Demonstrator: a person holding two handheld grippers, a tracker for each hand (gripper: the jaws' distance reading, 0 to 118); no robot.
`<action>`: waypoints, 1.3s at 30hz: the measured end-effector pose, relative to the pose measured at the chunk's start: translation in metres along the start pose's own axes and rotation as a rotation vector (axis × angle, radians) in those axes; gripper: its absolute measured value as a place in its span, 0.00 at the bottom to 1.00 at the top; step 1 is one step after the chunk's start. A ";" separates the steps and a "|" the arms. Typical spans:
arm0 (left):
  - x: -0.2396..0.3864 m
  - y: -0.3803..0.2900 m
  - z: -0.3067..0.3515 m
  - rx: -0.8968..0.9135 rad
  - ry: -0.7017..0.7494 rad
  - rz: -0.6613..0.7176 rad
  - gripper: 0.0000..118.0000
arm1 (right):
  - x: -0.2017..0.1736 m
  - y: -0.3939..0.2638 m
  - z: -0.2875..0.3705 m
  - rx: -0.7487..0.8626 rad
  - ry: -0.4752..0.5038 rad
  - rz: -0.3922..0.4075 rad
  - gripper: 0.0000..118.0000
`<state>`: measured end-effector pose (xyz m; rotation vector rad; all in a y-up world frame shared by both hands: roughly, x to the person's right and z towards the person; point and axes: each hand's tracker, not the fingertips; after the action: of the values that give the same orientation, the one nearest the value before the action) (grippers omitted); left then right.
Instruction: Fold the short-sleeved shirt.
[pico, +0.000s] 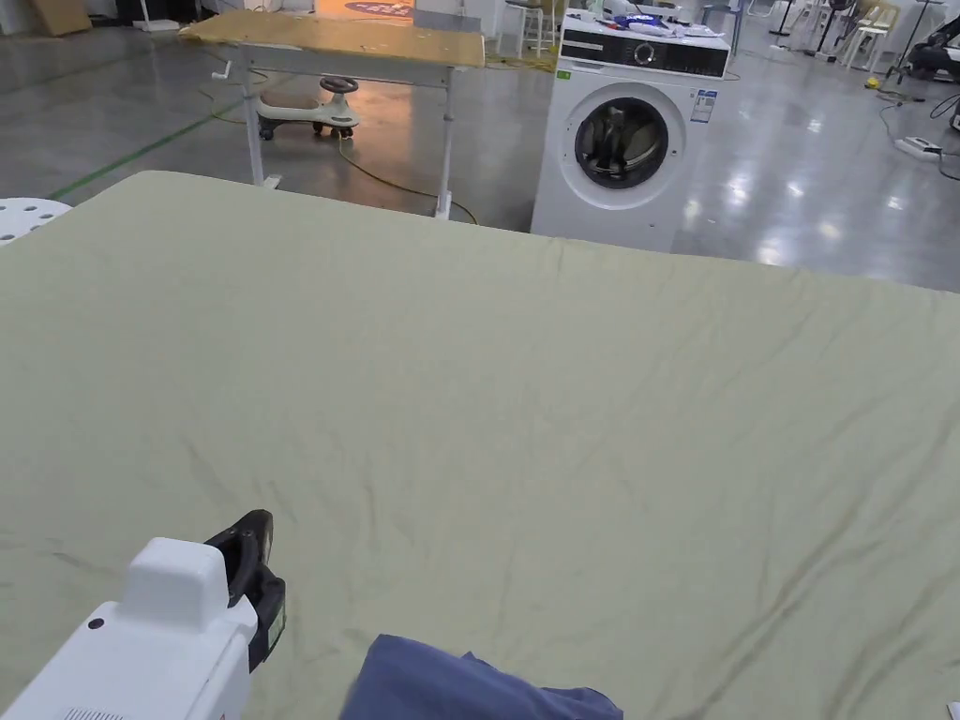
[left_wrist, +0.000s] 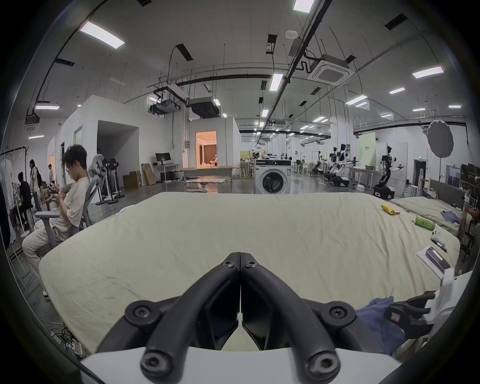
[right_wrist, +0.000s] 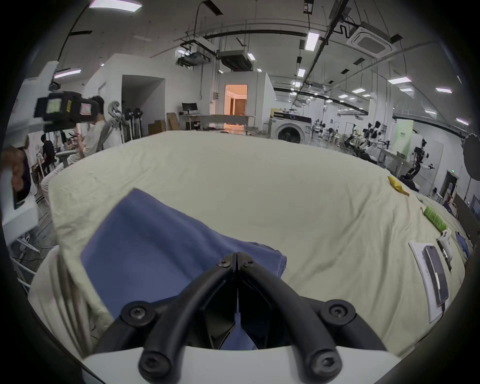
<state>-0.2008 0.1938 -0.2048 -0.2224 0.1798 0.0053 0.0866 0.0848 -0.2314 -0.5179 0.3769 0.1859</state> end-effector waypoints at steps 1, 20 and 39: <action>-0.001 -0.002 0.000 -0.009 -0.004 0.002 0.00 | 0.002 -0.005 -0.006 -0.007 -0.011 -0.004 0.00; -0.061 -0.054 -0.079 -0.627 -0.653 0.522 0.15 | 0.007 -0.018 -0.017 0.007 -0.023 -0.019 0.00; -0.031 -0.125 -0.157 -0.881 -0.989 0.749 0.43 | 0.008 -0.019 -0.016 0.004 -0.016 -0.005 0.00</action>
<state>-0.2563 0.0381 -0.3225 -0.9840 -0.7587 0.9388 0.0947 0.0610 -0.2388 -0.5127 0.3602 0.1840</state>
